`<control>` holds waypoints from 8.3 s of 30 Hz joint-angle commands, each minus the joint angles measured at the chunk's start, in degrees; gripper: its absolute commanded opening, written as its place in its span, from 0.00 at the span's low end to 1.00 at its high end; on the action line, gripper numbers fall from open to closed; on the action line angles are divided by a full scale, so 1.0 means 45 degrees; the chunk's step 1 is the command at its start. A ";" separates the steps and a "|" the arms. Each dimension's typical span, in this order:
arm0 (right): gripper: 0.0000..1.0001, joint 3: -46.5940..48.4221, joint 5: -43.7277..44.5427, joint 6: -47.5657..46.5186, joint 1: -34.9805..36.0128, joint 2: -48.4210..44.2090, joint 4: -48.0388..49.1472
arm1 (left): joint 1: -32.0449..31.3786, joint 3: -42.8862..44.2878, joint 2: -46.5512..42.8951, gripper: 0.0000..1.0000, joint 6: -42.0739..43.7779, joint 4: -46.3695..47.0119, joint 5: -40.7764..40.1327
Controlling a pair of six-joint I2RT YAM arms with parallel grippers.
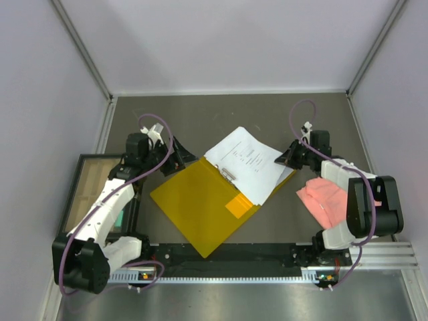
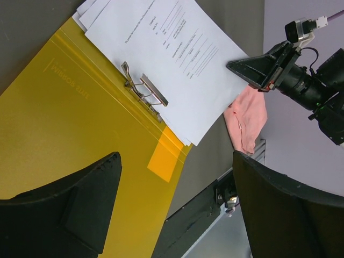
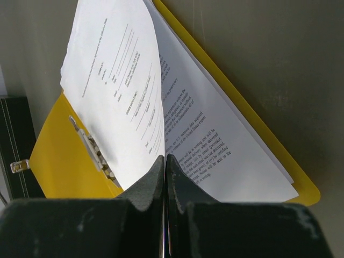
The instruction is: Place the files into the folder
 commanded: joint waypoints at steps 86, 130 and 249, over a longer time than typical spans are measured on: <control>0.29 1.1750 0.6629 -0.4462 0.9553 0.8022 -0.5564 | -0.0748 -0.1459 -0.0525 0.88 -0.0101 0.0711 -0.0281; 0.00 1.0579 0.6922 -0.4306 0.9572 0.6499 -0.4998 | -0.1060 0.0592 0.6327 0.17 -0.3010 0.5549 -0.1337; 0.32 0.3001 0.1766 0.7764 0.7385 0.1421 -0.3689 | -0.3775 0.0651 0.9475 0.25 -0.2484 0.7137 -0.1844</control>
